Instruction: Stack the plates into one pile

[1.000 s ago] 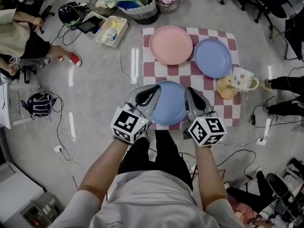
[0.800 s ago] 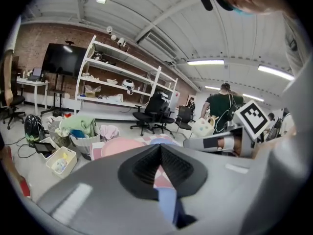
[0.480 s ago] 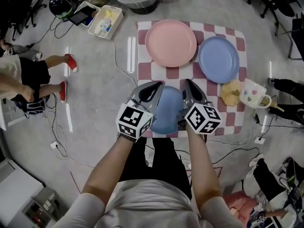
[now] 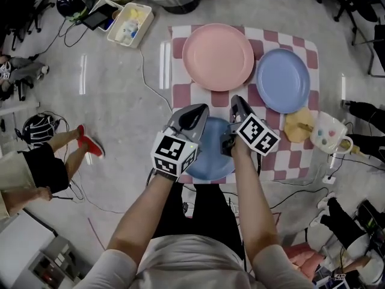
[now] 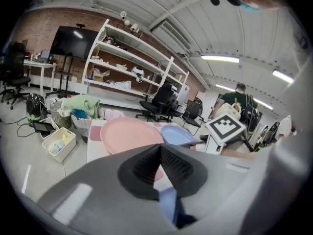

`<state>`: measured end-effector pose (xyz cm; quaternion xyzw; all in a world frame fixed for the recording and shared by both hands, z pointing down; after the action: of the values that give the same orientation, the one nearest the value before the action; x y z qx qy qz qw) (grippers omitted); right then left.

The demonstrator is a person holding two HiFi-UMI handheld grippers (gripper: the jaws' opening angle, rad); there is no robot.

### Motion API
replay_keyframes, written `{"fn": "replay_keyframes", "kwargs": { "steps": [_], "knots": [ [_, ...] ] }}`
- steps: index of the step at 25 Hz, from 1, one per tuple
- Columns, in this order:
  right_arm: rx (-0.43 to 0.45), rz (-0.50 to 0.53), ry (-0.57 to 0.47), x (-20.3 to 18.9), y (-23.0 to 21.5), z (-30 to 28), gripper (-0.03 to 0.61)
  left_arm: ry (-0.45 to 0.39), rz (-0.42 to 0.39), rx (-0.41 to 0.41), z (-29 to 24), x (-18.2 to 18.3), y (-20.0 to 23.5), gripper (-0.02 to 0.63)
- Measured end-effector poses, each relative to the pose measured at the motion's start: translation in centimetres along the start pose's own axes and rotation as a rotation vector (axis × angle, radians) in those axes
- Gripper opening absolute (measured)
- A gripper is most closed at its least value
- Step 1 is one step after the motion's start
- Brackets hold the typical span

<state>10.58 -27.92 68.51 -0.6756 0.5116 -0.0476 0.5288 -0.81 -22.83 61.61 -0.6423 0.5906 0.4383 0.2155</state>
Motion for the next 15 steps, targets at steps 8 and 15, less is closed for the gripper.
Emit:
{"fn": "replay_keyframes", "kwargs": {
  "steps": [8,15],
  "knots": [
    [-0.037,-0.148,-0.017,0.2,-2.3,-3.7,0.084,0.009,0.026,0.011,-0.6,-0.3,1.0,0.006],
    [-0.047,-0.246,-0.003,0.0,-3.6,-6.2,0.083,0.016,0.03,0.017,-0.1,-0.6,1.6,0.006]
  ]
}}
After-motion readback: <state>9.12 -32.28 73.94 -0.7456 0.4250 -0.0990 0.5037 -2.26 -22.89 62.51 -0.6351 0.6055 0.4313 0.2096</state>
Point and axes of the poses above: the fingertips, and each gripper's own axes: z backward along the fingers, y to its left, x out of its top, the point moved 1 cm from there along z, backward along the fingers, and after that the axes turned 13 degrees about x, right-handed, at the moved point
